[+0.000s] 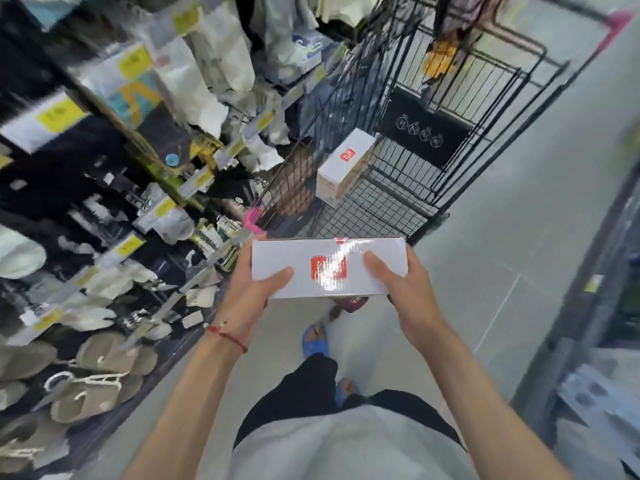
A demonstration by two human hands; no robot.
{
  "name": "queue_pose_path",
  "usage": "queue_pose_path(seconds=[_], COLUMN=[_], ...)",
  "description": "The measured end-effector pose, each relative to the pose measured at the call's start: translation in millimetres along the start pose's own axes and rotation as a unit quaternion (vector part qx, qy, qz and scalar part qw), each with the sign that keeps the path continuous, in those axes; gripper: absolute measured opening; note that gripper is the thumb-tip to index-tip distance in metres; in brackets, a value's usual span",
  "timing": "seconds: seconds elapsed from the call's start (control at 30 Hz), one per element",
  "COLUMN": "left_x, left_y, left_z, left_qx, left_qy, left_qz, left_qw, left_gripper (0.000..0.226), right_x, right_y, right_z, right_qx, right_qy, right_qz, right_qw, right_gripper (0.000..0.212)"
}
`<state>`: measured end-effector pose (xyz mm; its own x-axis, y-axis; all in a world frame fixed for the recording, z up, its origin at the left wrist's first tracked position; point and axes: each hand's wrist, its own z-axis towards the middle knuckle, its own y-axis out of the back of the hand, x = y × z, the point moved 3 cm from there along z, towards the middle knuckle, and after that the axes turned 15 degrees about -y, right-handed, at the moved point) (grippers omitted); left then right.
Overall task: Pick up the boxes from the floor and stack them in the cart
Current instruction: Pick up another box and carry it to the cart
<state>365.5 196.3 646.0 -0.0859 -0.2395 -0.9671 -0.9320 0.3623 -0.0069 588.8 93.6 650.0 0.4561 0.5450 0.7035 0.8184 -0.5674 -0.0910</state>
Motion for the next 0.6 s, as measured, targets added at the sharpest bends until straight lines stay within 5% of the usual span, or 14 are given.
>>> queue_pose_path(seconds=[0.33, 0.6], left_x=[-24.6, -37.2], left_y=[-77.0, -177.7], left_z=[94.5, 128.3], left_qx=[0.04, -0.045], left_qy=[-0.004, -0.004], left_qz=[-0.004, -0.006], left_qw=[0.999, 0.999], left_gripper=[0.081, 0.084], right_x=[58.8, 134.8], right_y=[60.7, 142.0], right_z=[54.3, 129.4], right_qx=[-0.033, 0.062], right_qy=[0.017, 0.003], right_qz=[0.012, -0.025], right_qw=[0.999, 0.998], right_gripper=[0.049, 0.05])
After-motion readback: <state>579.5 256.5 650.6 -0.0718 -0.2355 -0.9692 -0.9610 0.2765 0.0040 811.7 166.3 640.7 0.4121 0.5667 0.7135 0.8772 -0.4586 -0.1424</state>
